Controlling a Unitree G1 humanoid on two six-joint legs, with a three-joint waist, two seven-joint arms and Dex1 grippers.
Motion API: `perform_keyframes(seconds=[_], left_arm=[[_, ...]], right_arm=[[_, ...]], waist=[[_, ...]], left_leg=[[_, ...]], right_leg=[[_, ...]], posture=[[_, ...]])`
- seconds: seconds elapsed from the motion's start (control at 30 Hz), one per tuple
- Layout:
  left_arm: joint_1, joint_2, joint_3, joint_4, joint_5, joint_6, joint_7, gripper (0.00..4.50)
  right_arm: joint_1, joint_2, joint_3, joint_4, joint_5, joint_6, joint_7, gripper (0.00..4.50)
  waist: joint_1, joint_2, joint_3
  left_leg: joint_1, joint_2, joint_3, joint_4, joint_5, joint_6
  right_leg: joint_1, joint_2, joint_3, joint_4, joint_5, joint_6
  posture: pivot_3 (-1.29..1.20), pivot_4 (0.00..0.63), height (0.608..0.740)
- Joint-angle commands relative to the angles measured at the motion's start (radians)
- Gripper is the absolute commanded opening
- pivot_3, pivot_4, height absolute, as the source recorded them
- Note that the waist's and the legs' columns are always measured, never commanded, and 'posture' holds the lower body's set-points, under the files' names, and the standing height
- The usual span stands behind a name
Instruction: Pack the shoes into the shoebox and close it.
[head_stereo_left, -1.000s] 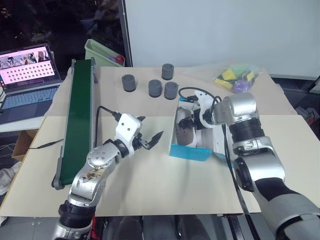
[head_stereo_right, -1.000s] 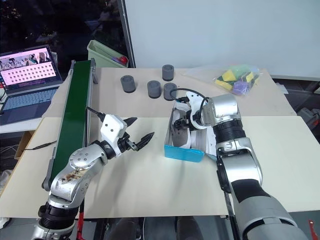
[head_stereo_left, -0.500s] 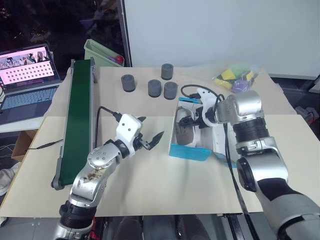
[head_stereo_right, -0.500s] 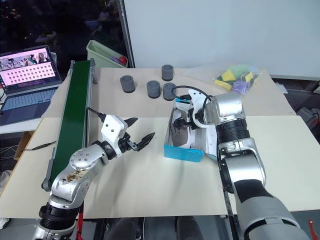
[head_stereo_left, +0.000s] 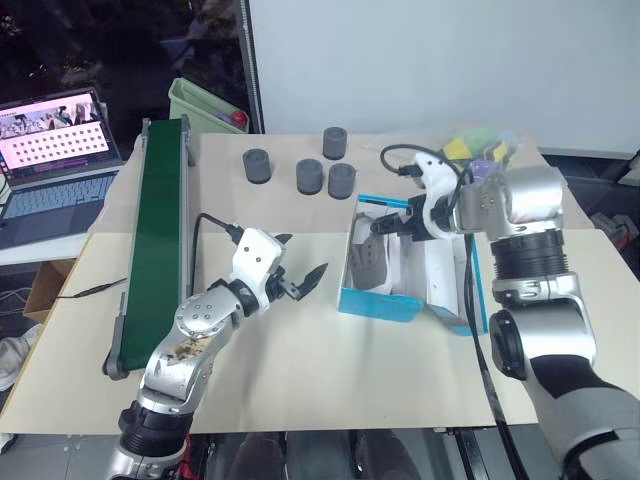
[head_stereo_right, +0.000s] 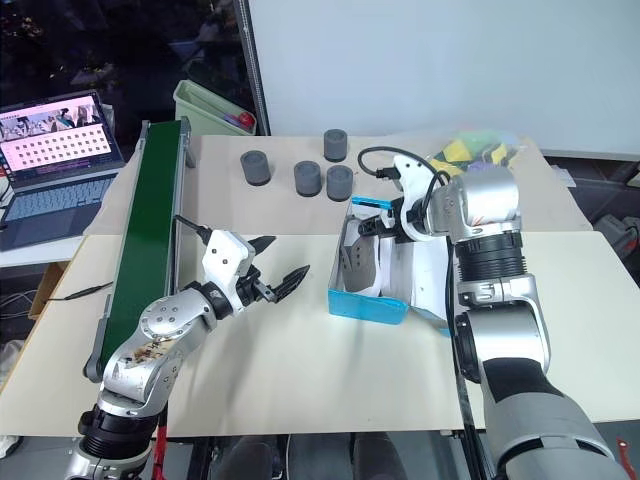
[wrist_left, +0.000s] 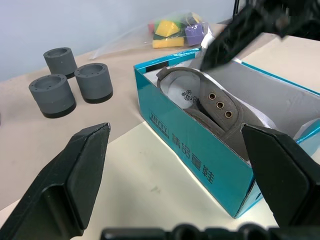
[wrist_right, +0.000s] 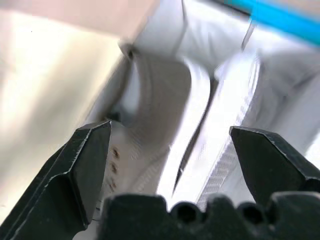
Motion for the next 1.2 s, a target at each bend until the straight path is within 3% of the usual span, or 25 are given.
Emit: perform_keyframes(seconds=[0.03, 0.17, 0.3, 0.4, 0.53, 0.7, 0.73, 0.77, 0.97, 1.2], left_arm=[[-0.007, 0.001, 0.005, -0.019, -0.004, -0.027, -0.009, 4.50], [-0.009, 0.000, 0.000, -0.023, 0.000, -0.030, -0.010, 4.50], [0.001, 0.000, -0.002, -0.034, -0.002, -0.030, -0.012, 4.50], [0.004, 0.007, 0.001, -0.037, -0.010, -0.028, -0.023, 4.50], [-0.005, 0.007, 0.009, -0.022, -0.022, -0.031, -0.038, 4.50], [-0.025, 0.016, 0.000, 0.003, -0.028, -0.036, -0.068, 4.50], [-0.030, 0.009, -0.002, 0.007, -0.029, -0.035, -0.065, 4.50], [-0.034, 0.004, -0.005, 0.007, -0.030, -0.033, -0.063, 4.50], [-0.036, -0.011, -0.026, 0.003, -0.028, -0.027, -0.067, 4.50], [-0.046, -0.009, -0.031, 0.006, -0.031, -0.024, -0.079, 4.50]], right_arm=[[-0.010, -0.047, -0.018, -0.112, 0.042, 0.014, 0.032, 4.44], [0.045, -0.141, -0.046, -0.216, 0.106, 0.010, 0.111, 4.44], [0.126, -0.208, -0.190, -0.334, 0.213, 0.048, 0.171, 4.44], [0.219, -0.244, -0.305, -0.479, 0.319, 0.121, 0.221, 3.74], [0.382, -0.284, -0.446, -0.659, 0.464, 0.168, 0.300, 2.23], [0.701, -0.274, -0.601, -0.926, 0.703, 0.176, 0.415, 0.61], [0.764, -0.275, -0.593, -0.964, 0.721, 0.163, 0.416, 0.17], [0.812, -0.277, -0.576, -0.988, 0.725, 0.149, 0.406, 0.02], [1.053, -0.305, -0.365, -1.054, 0.600, -0.001, 0.291, 0.02], [1.108, -0.221, -0.191, -0.868, 0.353, -0.208, 0.069, 0.02]], waist=[[0.000, 0.000, 0.000], [0.006, 0.000, 0.000], [0.010, -0.001, 0.000], [0.010, -0.001, 0.000], [0.008, -0.001, 0.000], [0.014, -0.001, 0.000], [0.016, -0.001, 0.001], [0.016, -0.001, 0.001], [0.016, -0.001, 0.000], [0.020, -0.001, 0.000]], left_leg=[[0.000, 0.000, 0.000, 0.000, 0.000, 0.000], [0.000, 0.000, 0.000, 0.000, 0.000, 0.000], [-0.001, 0.000, 0.000, 0.000, 0.000, 0.000], [-0.001, 0.000, 0.000, 0.001, 0.000, 0.000], [0.000, 0.000, 0.000, 0.001, 0.000, 0.000], [0.001, 0.000, -0.001, 0.001, 0.000, 0.001], [0.000, 0.000, -0.001, 0.001, 0.000, 0.001], [0.001, 0.000, -0.001, 0.001, 0.000, 0.001], [0.004, 0.000, 0.000, 0.002, 0.000, 0.001], [0.005, 0.000, 0.001, 0.002, 0.000, 0.000]], right_leg=[[0.000, 0.000, 0.000, 0.000, 0.000, 0.000], [0.000, 0.000, 0.000, -0.001, 0.000, 0.000], [0.001, 0.000, 0.000, -0.001, 0.000, 0.000], [0.001, 0.000, 0.000, -0.001, 0.000, 0.000], [0.002, 0.000, 0.000, -0.001, 0.000, 0.000], [0.003, 0.001, 0.000, -0.001, -0.001, 0.001], [0.003, 0.000, 0.000, -0.001, -0.001, 0.001], [0.003, 0.000, 0.000, -0.001, -0.001, 0.001], [0.006, 0.001, 0.001, -0.001, -0.005, 0.008], [0.006, 0.000, 0.002, 0.000, -0.005, 0.009]], posture=[[0.00, 0.150, 0.729], [0.00, 0.150, 0.729], [0.00, 0.150, 0.729], [0.00, 0.150, 0.729], [0.00, 0.150, 0.729], [0.00, 0.150, 0.729], [0.00, 0.150, 0.729], [0.00, 0.150, 0.729], [0.00, 0.150, 0.729], [0.00, 0.150, 0.729]])
